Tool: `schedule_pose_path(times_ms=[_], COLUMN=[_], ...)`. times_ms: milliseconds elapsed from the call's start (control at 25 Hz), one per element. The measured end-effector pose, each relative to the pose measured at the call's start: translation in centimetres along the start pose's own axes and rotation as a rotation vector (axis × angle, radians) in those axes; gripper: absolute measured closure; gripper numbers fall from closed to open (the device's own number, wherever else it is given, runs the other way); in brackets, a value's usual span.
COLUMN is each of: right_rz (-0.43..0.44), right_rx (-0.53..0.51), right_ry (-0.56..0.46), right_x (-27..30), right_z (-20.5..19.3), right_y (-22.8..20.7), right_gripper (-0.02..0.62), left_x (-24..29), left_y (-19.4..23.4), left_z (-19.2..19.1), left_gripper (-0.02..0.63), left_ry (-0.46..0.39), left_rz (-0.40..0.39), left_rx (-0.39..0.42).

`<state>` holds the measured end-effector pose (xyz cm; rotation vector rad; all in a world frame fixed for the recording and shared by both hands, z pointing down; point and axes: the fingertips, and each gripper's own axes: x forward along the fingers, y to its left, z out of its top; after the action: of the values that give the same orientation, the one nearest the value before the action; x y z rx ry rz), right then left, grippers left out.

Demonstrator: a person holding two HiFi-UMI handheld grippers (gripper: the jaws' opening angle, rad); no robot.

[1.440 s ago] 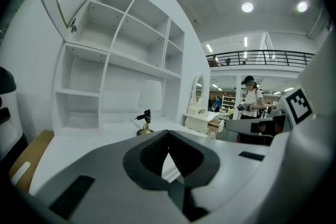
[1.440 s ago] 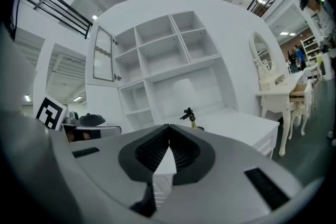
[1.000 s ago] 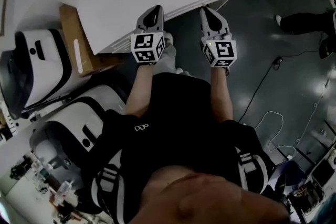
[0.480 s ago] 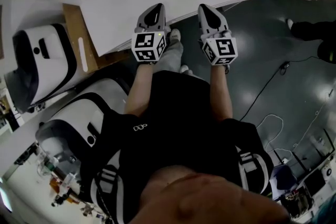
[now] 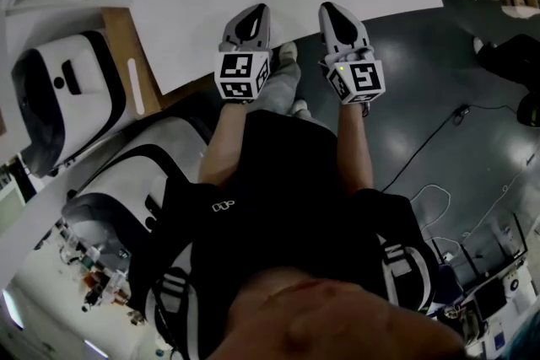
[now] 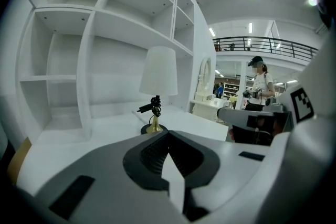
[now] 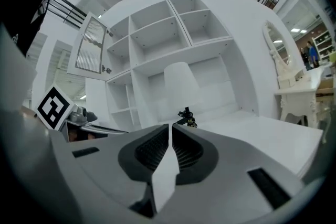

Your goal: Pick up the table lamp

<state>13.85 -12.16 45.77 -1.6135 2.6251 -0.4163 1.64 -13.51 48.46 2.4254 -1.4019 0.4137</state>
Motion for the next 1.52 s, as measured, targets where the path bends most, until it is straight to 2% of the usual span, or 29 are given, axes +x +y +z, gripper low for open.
schedule_pose_path(times_ms=[400, 640, 720, 840, 1000, 1200, 1360, 1520], right_rz=[0.017, 0.037, 0.037, 0.013, -0.062, -0.051, -0.046, -0.068], right_rx=[-0.011, -0.014, -0.04, -0.074, -0.126, -0.13, -0.154, -0.123], right_ry=[0.061, 0.121, 0.134, 0.152, 0.133, 0.143, 0.188, 0.191], right_x=[8.1, 11.8, 12.4, 12.5, 12.7, 14.2, 16.1, 17.6], right_z=[-1.7, -2.7, -2.4, -2.0, -0.6, -1.2, -3.7, -5.1], right_y=[-1.6, -1.9, -1.7, -1.8, -3.2, -3.1, -3.5, -4.8], right_gripper=[0.574, 0.494, 0.492, 0.489, 0.425, 0.422, 0.422, 0.423], left_x=[4.8, 7.3, 7.9, 8.2, 8.7, 8.7, 8.2, 8.1], left_y=[5.8, 8.3, 9.1, 9.5, 9.4, 11.0, 12.9, 13.8], left_z=[0.1, 0.8, 1.3, 2.3, 3.0, 3.0, 2.4, 2.0], left_gripper=[0.597, 0.597, 0.597, 0.597, 0.597, 0.595, 0.597, 0.597], left_ry=[0.042, 0.033, 0.023, 0.003, -0.018, -0.021, -0.033, -0.018], left_rz=[0.019, -0.008, -0.002, -0.001, -0.009, 0.021, 0.069, 0.092], left_rx=[-0.045, -0.1, -0.095, -0.075, -0.117, -0.141, -0.165, -0.175])
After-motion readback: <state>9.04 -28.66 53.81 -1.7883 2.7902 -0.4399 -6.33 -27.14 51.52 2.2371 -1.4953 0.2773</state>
